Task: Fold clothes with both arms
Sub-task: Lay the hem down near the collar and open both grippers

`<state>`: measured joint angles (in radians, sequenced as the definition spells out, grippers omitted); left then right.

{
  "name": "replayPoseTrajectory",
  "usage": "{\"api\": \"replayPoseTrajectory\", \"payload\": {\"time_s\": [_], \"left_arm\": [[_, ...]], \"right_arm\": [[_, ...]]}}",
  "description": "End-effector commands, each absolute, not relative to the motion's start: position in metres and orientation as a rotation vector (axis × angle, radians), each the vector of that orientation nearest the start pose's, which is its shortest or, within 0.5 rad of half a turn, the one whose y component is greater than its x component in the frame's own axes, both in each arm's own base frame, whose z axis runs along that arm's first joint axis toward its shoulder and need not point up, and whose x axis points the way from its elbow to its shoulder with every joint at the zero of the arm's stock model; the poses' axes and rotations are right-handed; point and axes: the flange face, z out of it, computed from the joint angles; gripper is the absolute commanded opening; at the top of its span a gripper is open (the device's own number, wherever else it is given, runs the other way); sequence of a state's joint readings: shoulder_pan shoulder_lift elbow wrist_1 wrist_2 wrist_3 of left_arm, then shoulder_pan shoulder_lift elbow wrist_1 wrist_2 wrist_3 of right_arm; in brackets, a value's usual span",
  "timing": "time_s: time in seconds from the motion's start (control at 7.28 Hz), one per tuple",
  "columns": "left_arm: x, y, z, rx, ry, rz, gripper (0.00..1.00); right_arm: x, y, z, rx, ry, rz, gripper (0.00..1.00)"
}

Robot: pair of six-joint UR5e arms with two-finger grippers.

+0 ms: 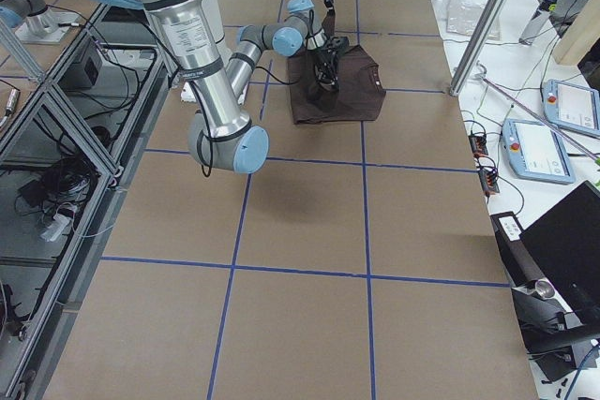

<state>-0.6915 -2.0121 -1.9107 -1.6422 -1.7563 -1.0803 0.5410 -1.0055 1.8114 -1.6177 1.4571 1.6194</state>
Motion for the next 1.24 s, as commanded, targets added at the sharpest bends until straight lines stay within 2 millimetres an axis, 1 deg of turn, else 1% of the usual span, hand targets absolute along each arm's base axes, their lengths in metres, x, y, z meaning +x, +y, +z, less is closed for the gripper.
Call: {"api": "replayPoseTrajectory", "payload": {"time_s": [0.0, 0.14, 0.27, 0.55, 0.69, 0.82, 0.96, 1.1], "left_arm": [[0.408, -0.533, 0.323, 0.373, 0.78, -0.109, 0.0], [0.419, -0.554, 0.337, 0.366, 0.759, -0.115, 0.0], [0.43, -0.565, 0.339, 0.357, 0.745, -0.118, 0.0], [0.435, -0.567, 0.348, 0.351, 0.738, -0.116, 0.0], [0.434, -0.568, 0.346, 0.362, 0.745, -0.107, 0.0], [0.431, -0.57, 0.345, 0.375, 0.741, -0.087, 0.0], [0.432, -0.57, 0.346, 0.374, 0.741, -0.085, 0.0], [0.431, -0.57, 0.347, 0.375, 0.741, -0.087, 0.0]], "right_arm": [[-0.5, -0.498, 0.279, 0.315, -0.702, 0.61, 0.0], [-0.503, -0.503, 0.285, 0.316, -0.705, 0.614, 0.0], [-0.504, -0.504, 0.287, 0.312, -0.703, 0.613, 0.0], [-0.503, -0.507, 0.29, 0.303, -0.701, 0.613, 0.0], [-0.499, -0.51, 0.289, 0.307, -0.698, 0.611, 0.0], [-0.489, -0.521, 0.283, 0.31, -0.706, 0.611, 0.0], [-0.485, -0.528, 0.282, 0.303, -0.705, 0.596, 0.0], [-0.492, -0.534, 0.293, 0.294, -0.682, 0.595, 0.0]]}}
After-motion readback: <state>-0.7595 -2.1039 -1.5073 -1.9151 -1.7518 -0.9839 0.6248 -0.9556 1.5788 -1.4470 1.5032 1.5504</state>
